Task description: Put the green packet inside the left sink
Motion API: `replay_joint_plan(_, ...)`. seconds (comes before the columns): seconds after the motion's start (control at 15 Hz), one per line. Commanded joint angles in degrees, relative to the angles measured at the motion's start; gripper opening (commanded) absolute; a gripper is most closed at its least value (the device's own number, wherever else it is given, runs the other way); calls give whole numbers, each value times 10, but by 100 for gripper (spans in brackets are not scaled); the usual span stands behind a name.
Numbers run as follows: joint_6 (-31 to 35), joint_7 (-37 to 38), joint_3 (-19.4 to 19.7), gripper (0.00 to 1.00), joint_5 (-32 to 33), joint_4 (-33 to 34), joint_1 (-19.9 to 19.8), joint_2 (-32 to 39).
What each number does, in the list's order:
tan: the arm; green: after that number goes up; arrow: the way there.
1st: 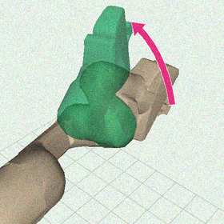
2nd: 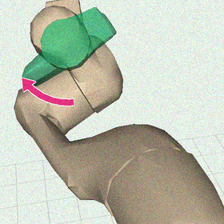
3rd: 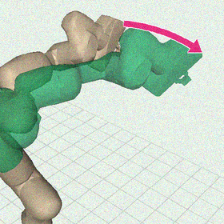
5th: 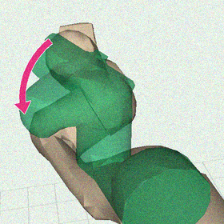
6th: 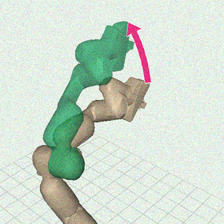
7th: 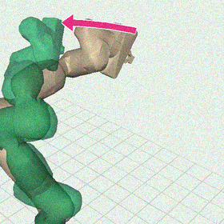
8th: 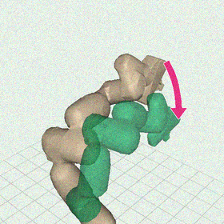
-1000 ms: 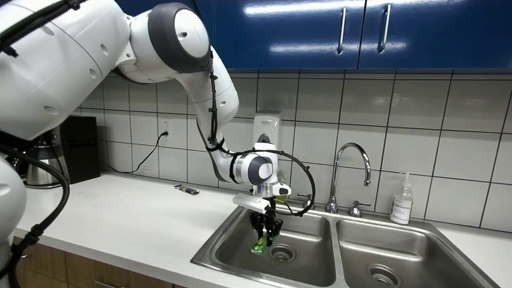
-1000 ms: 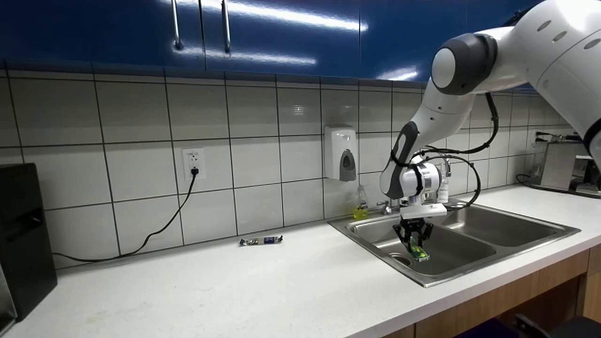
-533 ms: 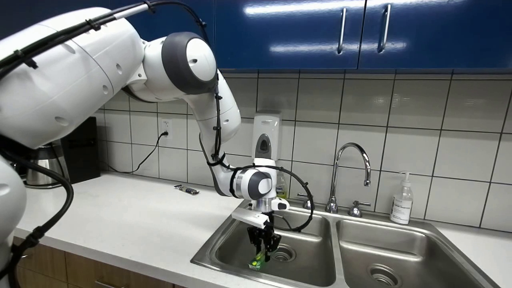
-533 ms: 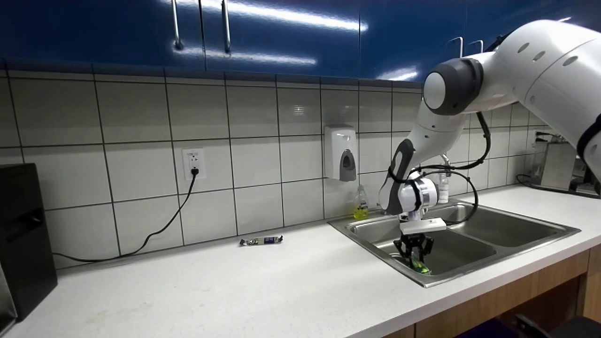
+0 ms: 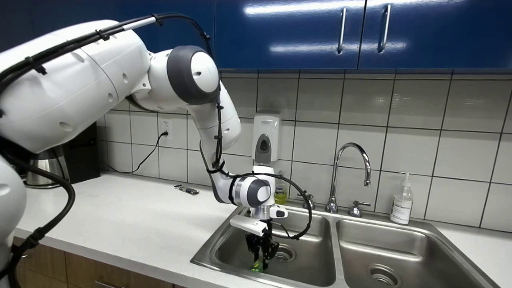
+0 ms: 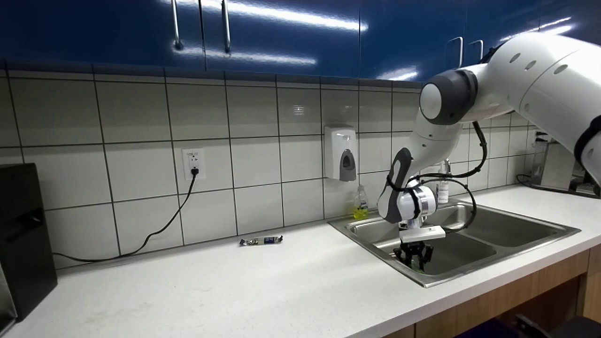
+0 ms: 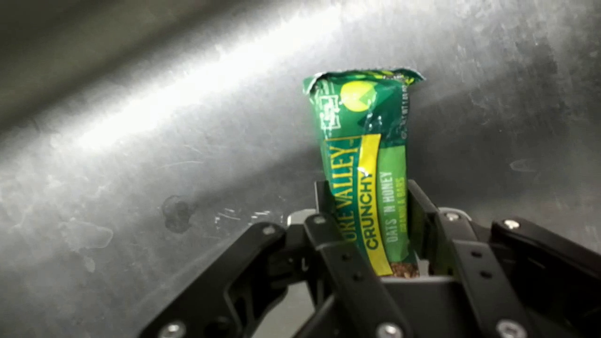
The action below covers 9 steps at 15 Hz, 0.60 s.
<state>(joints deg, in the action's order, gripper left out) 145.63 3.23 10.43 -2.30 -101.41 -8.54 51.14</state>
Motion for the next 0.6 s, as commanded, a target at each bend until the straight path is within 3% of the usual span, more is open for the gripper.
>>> replay_joint_plan(0.0, -18, 10, -8, 15, -1, 19, -7, 12)
replay_joint_plan(0.27, -19, 9, -8, 15, -1, 18, -7, 17)
replay_joint_plan(0.33, -20, 11, -8, 65, -1, 18, -6, 17)
replay_joint_plan(0.4, -20, 10, -8, 66, -2, 16, -6, 15)
replay_joint_plan(0.53, -19, 9, -9, 79, -3, 4, -7, 1)
